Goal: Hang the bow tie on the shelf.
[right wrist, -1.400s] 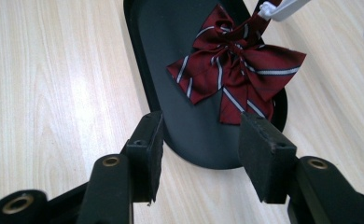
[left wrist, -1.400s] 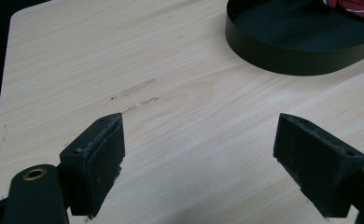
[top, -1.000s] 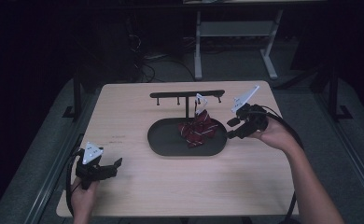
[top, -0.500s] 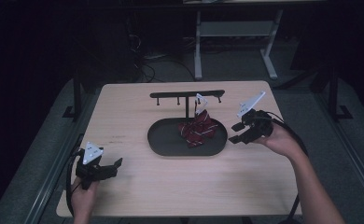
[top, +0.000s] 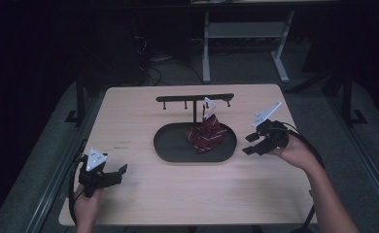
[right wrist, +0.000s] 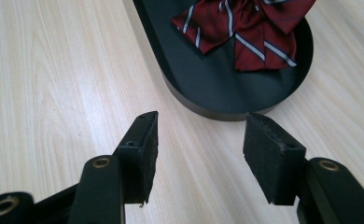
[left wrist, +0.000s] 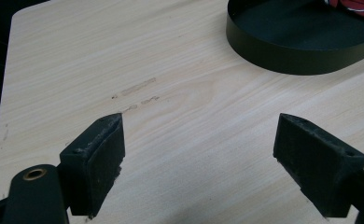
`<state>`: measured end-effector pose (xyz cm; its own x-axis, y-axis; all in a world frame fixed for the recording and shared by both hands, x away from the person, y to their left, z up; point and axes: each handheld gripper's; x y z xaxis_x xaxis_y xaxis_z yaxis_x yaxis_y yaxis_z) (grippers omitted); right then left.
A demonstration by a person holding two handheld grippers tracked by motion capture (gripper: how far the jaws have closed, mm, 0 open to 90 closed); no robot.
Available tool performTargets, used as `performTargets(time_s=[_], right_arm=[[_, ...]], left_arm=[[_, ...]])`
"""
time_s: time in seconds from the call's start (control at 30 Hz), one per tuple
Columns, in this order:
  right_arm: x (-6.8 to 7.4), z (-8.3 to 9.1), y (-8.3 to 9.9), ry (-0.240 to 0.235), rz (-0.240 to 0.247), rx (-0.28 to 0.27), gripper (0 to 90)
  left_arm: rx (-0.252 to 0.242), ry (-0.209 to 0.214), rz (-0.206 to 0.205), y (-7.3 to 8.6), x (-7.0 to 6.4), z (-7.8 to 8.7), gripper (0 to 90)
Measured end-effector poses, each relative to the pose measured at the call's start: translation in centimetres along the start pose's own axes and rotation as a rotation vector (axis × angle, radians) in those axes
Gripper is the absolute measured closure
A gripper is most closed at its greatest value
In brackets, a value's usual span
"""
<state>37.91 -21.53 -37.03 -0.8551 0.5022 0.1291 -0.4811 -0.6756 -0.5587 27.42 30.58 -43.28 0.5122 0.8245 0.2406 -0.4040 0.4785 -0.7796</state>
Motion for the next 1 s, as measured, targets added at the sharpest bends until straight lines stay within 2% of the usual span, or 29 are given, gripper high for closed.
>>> performTargets(time_s=[0.5,0.6,1.0], right_arm=[[0.1,-0.1,2.6,0.003,-0.041,-0.003,43.7],[0.2,-0.2,3.1,-0.004,-0.065,-0.001,43.3],[0.8,-0.8,4.9,-0.005,-0.076,-0.010,42.1]], left_arm=[[0.006,0.003,-0.006,0.0,-0.1,-0.1,16.3],[0.006,0.004,-0.005,0.0,-0.1,-0.1,16.3],[0.007,0.004,-0.003,0.0,-0.2,-0.2,16.3]])
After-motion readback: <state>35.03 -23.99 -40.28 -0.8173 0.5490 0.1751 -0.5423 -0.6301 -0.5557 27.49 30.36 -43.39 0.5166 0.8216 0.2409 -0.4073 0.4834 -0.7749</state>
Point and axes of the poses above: each handheld gripper's, and its own axes: z roughly backward along the jaws, y roughly out of its underside, x roughly to its left, and after that the axes turned 9 degrees about -z, right-handed
